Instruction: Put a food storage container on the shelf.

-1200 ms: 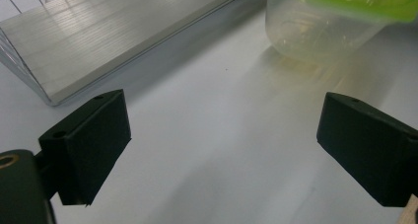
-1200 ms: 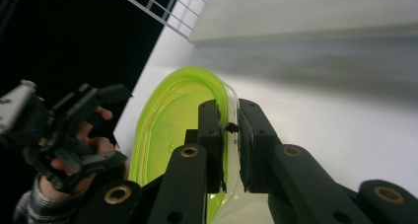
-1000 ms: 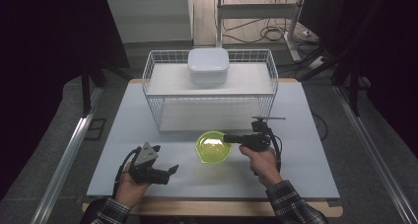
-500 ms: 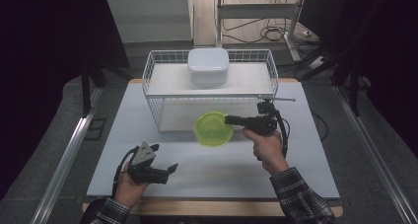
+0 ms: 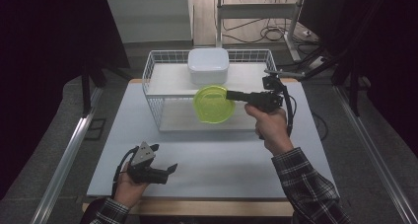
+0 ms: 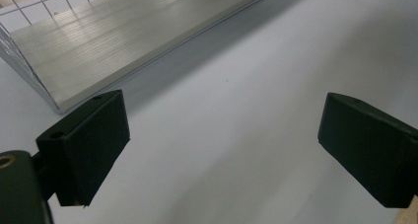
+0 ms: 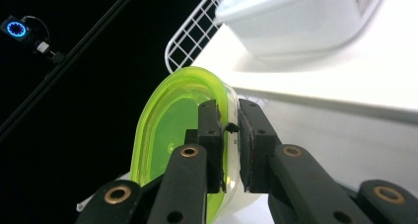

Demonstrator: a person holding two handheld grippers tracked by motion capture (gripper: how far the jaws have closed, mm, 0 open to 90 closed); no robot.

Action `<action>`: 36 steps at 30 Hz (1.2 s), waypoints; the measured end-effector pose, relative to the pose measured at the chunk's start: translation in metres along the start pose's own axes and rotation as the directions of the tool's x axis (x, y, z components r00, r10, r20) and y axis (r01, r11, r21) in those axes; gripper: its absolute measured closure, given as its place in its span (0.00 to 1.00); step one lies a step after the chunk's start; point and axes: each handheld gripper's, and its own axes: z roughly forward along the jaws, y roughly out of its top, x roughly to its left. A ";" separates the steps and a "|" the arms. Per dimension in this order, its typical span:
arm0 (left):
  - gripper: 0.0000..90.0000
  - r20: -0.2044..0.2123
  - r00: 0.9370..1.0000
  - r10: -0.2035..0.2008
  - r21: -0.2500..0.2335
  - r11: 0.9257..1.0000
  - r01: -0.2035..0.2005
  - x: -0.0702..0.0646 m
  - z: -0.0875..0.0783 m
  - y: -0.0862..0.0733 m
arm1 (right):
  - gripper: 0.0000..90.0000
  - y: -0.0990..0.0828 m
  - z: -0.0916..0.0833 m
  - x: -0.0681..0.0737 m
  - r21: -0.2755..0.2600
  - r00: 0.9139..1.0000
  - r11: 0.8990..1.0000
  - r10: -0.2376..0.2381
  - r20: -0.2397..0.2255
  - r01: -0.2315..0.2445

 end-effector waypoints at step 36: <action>0.06 0.029 1.000 -0.004 0.000 1.000 0.004 0.001 0.000 -0.001 | 0.90 0.117 0.046 0.013 -0.207 0.980 0.972 0.142 0.141 -0.111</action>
